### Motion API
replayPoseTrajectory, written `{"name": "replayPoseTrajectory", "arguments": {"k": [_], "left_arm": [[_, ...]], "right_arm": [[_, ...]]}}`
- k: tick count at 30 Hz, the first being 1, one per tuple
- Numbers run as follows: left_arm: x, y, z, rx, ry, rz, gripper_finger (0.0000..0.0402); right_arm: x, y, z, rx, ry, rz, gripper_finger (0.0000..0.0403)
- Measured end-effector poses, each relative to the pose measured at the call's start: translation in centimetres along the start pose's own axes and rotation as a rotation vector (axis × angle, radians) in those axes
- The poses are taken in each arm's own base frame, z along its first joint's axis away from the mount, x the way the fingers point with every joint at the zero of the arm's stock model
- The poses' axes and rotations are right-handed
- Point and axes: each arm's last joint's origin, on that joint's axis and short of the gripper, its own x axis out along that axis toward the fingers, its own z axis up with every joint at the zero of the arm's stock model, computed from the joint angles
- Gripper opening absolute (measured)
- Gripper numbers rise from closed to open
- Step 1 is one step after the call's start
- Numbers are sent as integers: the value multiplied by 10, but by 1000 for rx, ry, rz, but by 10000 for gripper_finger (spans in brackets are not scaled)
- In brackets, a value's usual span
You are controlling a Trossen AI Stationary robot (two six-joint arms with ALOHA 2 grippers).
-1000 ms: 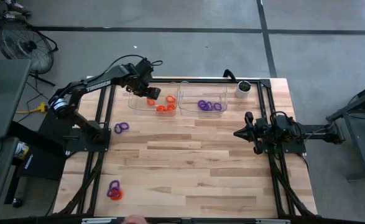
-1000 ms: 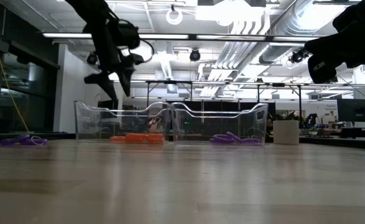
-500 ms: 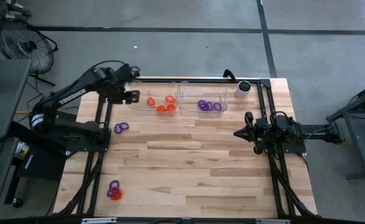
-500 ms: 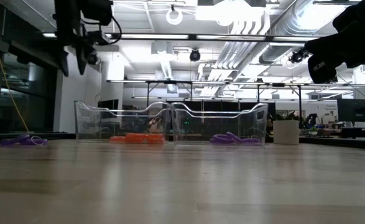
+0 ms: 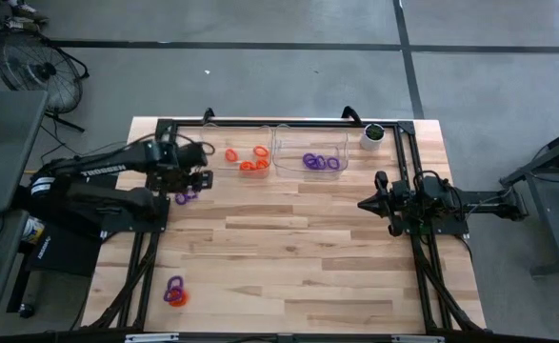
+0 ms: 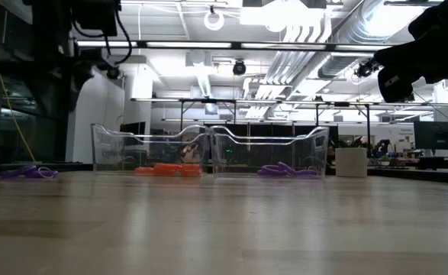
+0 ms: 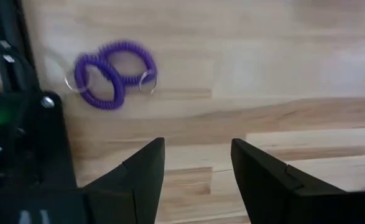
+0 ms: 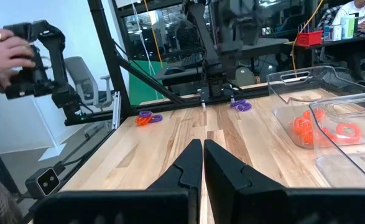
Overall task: Sort spring keychains
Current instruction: Put the violet spring keychain into the right transparent bin
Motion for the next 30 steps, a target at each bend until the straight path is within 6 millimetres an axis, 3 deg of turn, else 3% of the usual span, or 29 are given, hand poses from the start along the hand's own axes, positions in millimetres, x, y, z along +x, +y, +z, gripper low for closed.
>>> {"name": "replayPoseTrajectory", "arguments": {"k": [6, 12, 16, 30], "left_arm": [[32, 0, -13, 62, 15, -14, 181], [51, 1, -23, 349, -9, -13, 181], [55, 3, -24, 439, 5, 20, 181], [72, 3, 1, 222, 33, 129, 181]], "right_arm": [[0, 0, 0, 0, 0, 0, 12], [0, 0, 0, 0, 0, 0, 12], [0, 0, 0, 0, 0, 0, 12], [0, 0, 0, 0, 0, 0, 12]]}}
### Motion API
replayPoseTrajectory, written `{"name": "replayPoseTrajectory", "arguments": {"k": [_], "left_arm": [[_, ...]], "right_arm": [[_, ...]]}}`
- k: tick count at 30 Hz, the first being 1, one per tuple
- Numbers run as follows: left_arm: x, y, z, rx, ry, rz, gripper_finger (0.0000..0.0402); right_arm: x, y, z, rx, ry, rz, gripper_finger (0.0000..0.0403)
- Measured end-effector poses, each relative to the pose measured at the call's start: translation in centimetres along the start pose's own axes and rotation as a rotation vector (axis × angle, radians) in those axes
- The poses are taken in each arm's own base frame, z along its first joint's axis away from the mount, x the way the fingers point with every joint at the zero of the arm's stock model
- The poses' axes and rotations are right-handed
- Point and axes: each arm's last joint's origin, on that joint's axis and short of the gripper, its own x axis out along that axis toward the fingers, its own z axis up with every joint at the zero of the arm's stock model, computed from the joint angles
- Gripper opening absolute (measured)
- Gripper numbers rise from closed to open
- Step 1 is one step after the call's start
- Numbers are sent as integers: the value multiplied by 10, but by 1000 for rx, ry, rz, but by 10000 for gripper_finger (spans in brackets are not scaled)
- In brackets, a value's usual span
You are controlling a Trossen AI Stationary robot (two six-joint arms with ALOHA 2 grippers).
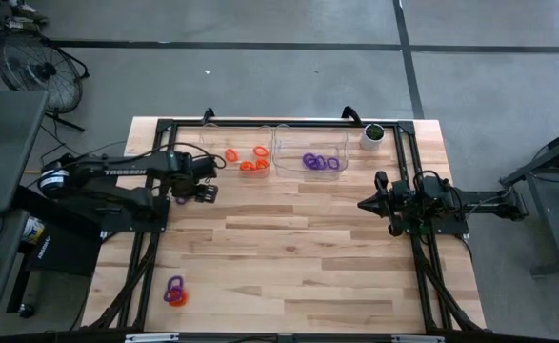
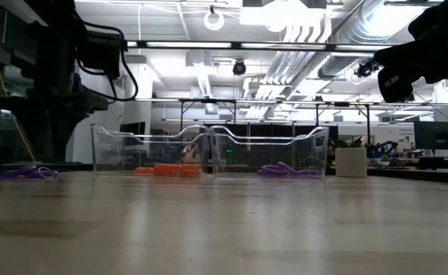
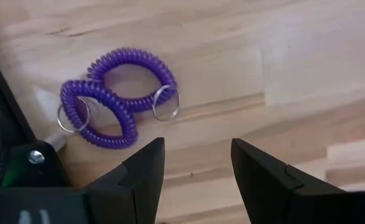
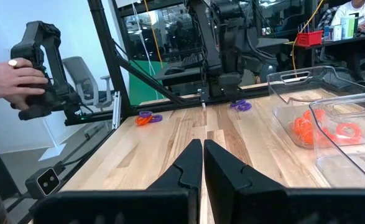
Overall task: Sort spring keychains
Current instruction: Put the violet spring keychain into the right transparent bin
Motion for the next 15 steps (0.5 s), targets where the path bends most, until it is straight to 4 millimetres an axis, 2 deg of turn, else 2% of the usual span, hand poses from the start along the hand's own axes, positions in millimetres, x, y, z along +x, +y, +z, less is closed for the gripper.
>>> {"name": "replayPoseTrajectory", "arguments": {"k": [8, 15], "left_arm": [[12, -6, 5, 71, -28, 70, 181], [14, -11, 11, 93, -108, 70, 181]], "right_arm": [[0, 0, 0, 0, -1, 0, 12], [0, 0, 0, 0, 0, 0, 12]]}}
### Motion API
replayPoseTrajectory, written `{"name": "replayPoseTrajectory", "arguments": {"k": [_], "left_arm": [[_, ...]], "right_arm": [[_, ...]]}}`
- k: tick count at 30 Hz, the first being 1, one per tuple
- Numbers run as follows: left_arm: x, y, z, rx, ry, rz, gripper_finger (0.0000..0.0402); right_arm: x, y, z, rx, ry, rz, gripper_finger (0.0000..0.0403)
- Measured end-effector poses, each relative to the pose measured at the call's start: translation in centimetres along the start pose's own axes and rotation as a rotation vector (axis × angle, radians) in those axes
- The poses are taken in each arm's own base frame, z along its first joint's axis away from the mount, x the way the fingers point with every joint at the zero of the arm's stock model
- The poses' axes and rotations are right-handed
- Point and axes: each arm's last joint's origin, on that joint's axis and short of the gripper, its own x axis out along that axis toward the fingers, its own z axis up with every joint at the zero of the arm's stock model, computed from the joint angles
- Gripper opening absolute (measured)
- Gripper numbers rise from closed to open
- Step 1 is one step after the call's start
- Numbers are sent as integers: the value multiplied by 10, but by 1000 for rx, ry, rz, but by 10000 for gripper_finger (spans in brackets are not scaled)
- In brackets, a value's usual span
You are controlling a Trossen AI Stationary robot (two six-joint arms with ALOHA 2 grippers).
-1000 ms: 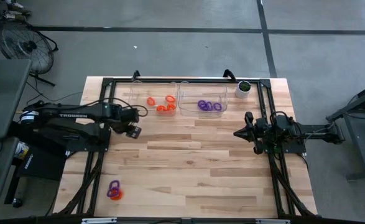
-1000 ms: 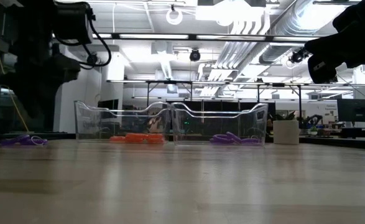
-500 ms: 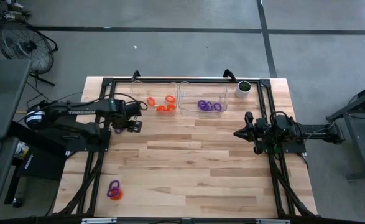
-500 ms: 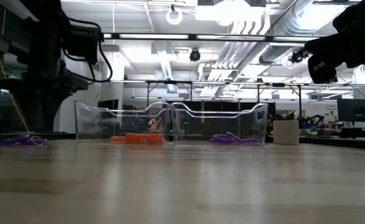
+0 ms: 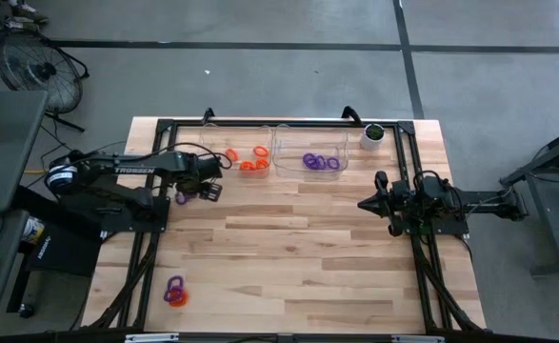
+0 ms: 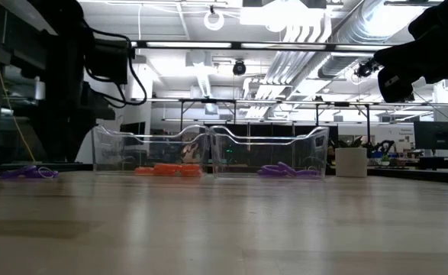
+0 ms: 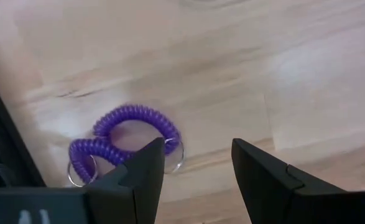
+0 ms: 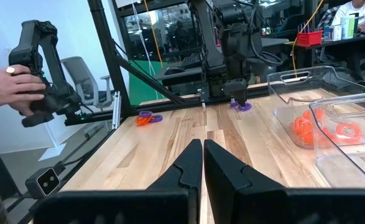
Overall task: Sort spring keychains
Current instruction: Put the violet spring keychain into the right transparent bin
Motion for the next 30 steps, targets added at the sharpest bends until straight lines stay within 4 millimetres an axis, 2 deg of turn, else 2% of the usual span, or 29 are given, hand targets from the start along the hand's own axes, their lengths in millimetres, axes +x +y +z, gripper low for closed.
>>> {"name": "replayPoseTrajectory", "arguments": {"k": [6, 10, 30], "left_arm": [[0, 3, -1, 0, -8, 40, 181], [8, 6, -5, -1, 1, 50, 181], [24, 12, -13, 0, 36, 29, 181]], "right_arm": [[0, 0, 0, 0, 0, -1, 12], [0, 0, 0, 0, 0, 0, 12], [0, 0, 0, 0, 0, 0, 12]]}}
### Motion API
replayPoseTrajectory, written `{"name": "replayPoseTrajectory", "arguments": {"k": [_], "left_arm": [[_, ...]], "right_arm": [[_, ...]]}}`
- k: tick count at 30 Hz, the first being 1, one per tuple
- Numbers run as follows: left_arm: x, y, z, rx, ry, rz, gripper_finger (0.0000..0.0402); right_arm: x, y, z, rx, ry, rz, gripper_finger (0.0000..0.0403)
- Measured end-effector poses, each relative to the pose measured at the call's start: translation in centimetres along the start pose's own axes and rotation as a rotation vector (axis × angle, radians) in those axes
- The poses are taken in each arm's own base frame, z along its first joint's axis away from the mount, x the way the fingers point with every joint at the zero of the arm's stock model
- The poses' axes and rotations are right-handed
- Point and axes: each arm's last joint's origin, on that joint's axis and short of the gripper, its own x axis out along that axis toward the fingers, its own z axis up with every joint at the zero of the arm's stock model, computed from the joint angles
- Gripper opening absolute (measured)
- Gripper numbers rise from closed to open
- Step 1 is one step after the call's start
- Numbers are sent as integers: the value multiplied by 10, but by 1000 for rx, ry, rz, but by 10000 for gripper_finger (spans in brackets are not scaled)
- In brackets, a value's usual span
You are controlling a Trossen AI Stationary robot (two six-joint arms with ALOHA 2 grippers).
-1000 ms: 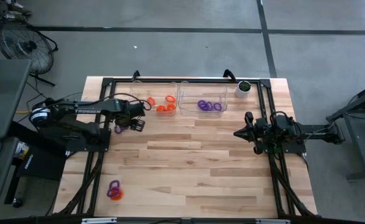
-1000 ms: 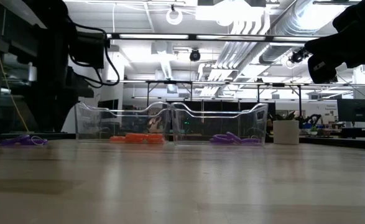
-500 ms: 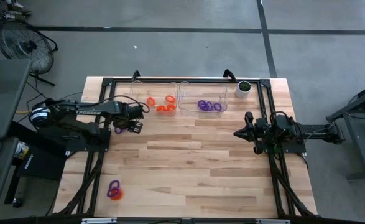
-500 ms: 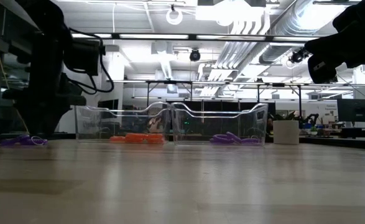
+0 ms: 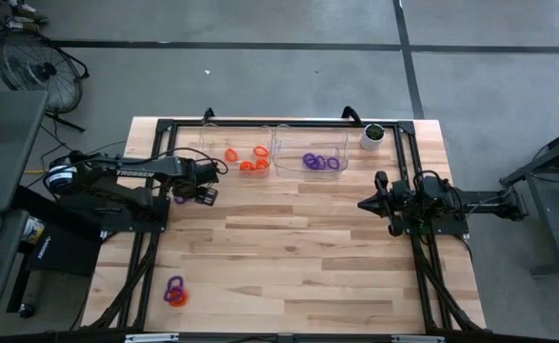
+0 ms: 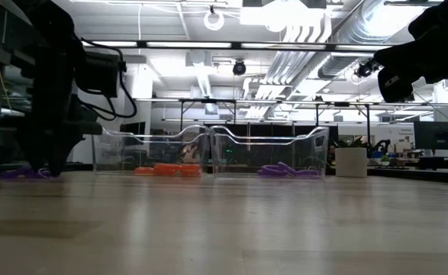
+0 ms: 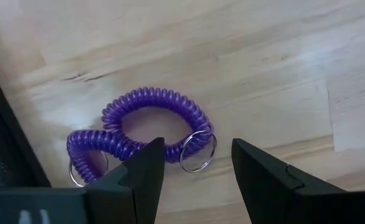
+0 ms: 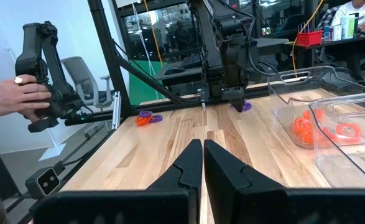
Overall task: Sort spring keychains
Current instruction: Put the violet spring keychain into the right transparent bin
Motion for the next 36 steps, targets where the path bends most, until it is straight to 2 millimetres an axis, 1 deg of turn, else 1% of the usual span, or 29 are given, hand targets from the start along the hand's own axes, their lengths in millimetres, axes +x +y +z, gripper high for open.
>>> {"name": "replayPoseTrajectory", "arguments": {"k": [5, 10, 19, 22, 26, 31, 36], "left_arm": [[0, -1, 1, 5, -7, -15, 181], [0, -6, -3, 38, 37, -73, 181], [-3, -23, -17, 112, 101, -214, 181], [-4, -30, -21, 94, 92, -251, 181], [0, -37, -26, 50, 86, -224, 181], [6, -44, -33, 78, 91, -171, 181], [-2, -51, -31, 102, 78, -146, 181]], "right_arm": [[0, 0, 0, 0, 0, 0, 12], [0, 0, 0, 0, 0, -1, 12], [0, 0, 0, 0, 0, -1, 12], [0, 0, 0, 0, 0, 0, 12], [0, 0, 0, 0, 0, 0, 12], [0, 0, 0, 0, 0, 0, 12], [0, 0, 0, 0, 0, -1, 12]]}}
